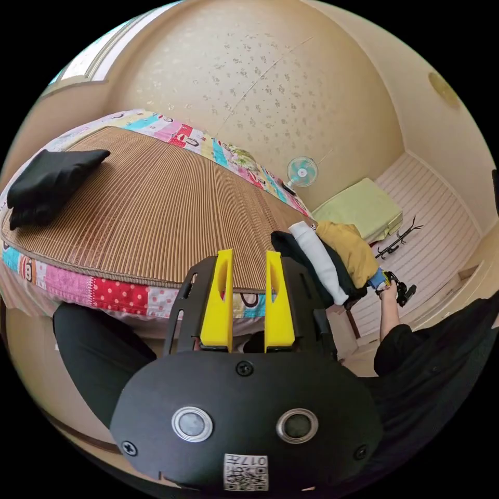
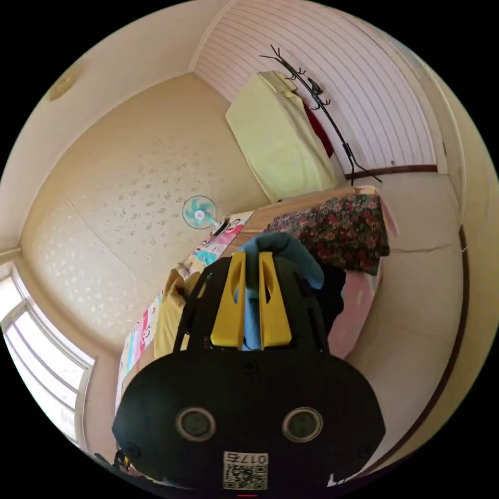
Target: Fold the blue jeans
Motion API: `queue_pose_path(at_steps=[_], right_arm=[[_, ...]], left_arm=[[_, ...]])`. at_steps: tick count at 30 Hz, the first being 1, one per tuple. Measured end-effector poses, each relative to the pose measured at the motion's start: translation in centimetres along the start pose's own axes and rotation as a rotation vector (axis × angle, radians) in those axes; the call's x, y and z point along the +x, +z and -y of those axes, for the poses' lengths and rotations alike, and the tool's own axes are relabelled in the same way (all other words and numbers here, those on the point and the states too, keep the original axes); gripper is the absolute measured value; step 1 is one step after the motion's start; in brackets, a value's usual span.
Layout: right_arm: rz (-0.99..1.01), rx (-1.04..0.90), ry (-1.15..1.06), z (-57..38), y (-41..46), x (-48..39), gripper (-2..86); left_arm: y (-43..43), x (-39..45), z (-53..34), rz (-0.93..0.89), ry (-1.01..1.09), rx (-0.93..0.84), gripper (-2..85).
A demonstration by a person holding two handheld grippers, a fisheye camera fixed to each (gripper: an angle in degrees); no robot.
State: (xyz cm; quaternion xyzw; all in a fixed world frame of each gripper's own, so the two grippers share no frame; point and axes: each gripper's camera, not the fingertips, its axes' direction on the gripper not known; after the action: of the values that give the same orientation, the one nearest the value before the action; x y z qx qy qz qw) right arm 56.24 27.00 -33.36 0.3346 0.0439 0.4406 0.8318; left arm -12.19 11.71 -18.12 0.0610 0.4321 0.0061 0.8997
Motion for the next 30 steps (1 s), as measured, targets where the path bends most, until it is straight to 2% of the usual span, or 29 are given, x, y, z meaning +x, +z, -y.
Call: queue_pose_path(at_steps=[4,6,8,9,11,12,14,15,17,18,20,23,24,26,30], right_arm=[[0.189,0.175,-0.222,7.4,0.3,-15.0,2.7],[0.29,0.148,-0.432,8.4,0.6,-24.1,2.6],[0.366,0.073,-0.731,5.6,1.6,-36.2,2.5],[0.391,0.072,-0.802,4.1,1.7,-38.6,2.5],[0.622,0.048,-1.05,-3.1,2.0,-46.3,2.4],[0.709,0.017,-1.091,-5.1,2.2,-47.8,2.4],[1.073,-0.216,-1.163,-12.9,3.9,-53.0,2.4],[1.157,-0.297,-1.176,-15.2,4.6,-54.2,2.4],[1.416,-0.638,-1.263,-26.5,6.8,-57.8,2.5],[1.452,-0.726,-1.295,-29.8,7.2,-58.3,2.5],[1.46,-1.052,-1.421,-42.8,7.9,-58.3,2.8],[1.327,-1.216,-1.488,-54.0,7.6,-54.1,3.4],[1.323,-1.241,-1.461,-55.0,7.7,-53.1,3.6],[1.257,-1.314,-1.265,-56.0,9.3,-49.1,4.6],[1.168,-1.342,-0.956,-52.1,12.5,-42.7,6.6]], left_arm=[[-0.4,0.7,1.3,-0.028,0.035,0.032,9.8],[-0.2,1.0,1.5,-0.028,0.056,0.024,9.9],[0.0,1.0,1.5,-0.03,0.052,0.028,10.0],[0.0,0.9,1.5,-0.033,0.046,0.03,10.0],[0.2,0.6,1.4,-0.058,0.017,0.034,10.1],[0.2,0.5,1.4,-0.064,0.012,0.033,10.1],[0.3,0.4,1.5,-0.06,0.015,0.024,10.1],[0.3,0.4,1.6,-0.052,0.018,0.023,10.1],[-0.4,0.1,1.8,-0.026,0.018,0.039,10.4],[-0.8,-0.1,1.8,-0.021,0.016,0.05,10.4],[-2.2,-0.7,1.7,0.023,0.005,0.1,10.5],[-3.6,-1.9,1.4,0.104,-0.02,0.125,10.6],[-3.7,-2.1,1.4,0.114,-0.025,0.123,10.6],[-3.3,-2.9,1.7,0.139,-0.017,0.086,11.0],[0.4,-2.9,5.2,0.152,0.082,-0.018,12.0]])
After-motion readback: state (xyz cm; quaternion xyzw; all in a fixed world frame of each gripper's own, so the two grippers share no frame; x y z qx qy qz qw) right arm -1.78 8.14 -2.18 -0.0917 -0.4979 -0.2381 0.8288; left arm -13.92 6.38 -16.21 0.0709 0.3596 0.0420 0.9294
